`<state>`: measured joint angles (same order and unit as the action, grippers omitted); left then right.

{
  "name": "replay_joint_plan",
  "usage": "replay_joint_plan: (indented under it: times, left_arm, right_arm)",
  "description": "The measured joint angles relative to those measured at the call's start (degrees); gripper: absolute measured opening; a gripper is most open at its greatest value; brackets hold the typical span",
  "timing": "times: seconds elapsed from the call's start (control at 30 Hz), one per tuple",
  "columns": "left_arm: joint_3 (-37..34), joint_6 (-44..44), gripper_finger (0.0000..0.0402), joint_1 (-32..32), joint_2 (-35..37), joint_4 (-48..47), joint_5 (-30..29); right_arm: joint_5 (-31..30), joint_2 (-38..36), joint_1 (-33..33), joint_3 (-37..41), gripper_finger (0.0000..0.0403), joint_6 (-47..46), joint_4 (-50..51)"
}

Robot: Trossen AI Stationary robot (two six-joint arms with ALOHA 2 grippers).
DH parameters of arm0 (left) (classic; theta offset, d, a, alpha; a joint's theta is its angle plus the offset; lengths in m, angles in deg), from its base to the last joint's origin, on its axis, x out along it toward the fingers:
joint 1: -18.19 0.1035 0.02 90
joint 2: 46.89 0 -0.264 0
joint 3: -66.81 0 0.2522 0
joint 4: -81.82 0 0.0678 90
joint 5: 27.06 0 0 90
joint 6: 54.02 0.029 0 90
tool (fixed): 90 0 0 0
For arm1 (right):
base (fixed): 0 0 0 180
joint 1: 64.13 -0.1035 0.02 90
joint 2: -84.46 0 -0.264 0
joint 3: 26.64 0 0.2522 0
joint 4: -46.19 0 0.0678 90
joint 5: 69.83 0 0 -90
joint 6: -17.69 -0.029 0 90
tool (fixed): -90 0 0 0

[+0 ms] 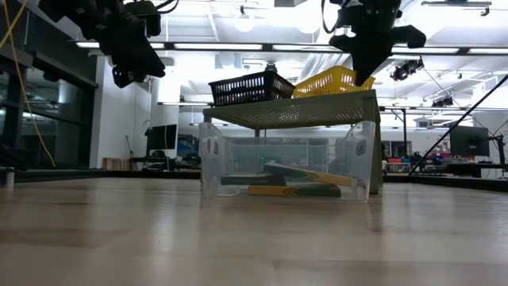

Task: Pick & Place Office Desk Supplies
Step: Put the yellow bin with spring keychains on the shelf

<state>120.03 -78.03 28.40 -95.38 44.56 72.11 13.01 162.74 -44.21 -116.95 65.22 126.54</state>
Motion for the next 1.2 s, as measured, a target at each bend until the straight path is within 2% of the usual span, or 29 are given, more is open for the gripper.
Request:
replay_joint_plan:
  times: [0.33, 0.63, 0.9, 1.2]
  left_arm:
    - [0.00, 0.00, 0.0052, -0.01, 0.00, -0.01, 0.00]
    - [0.00, 0.00, 0.0052, 0.01, 0.00, 0.00, -0.01]
    - [0.00, 0.00, 0.0052, 0.00, 0.00, 0.00, 0.00]
    - [0.00, 0.01, 0.0052, 0.00, 0.00, -0.02, 0.00]
  right_arm:
    - [-1.66, -0.15, 1.99, 0.00, 0.0004, 18.17, -0.35]
    - [-0.96, -0.17, 8.15, 0.00, 0.0004, 25.93, -2.74]
    - [6.65, -0.15, 12.49, 0.00, 0.0004, 30.48, -7.52]
    - [7.67, -0.04, 13.23, 0.00, 0.0004, 32.18, -8.57]
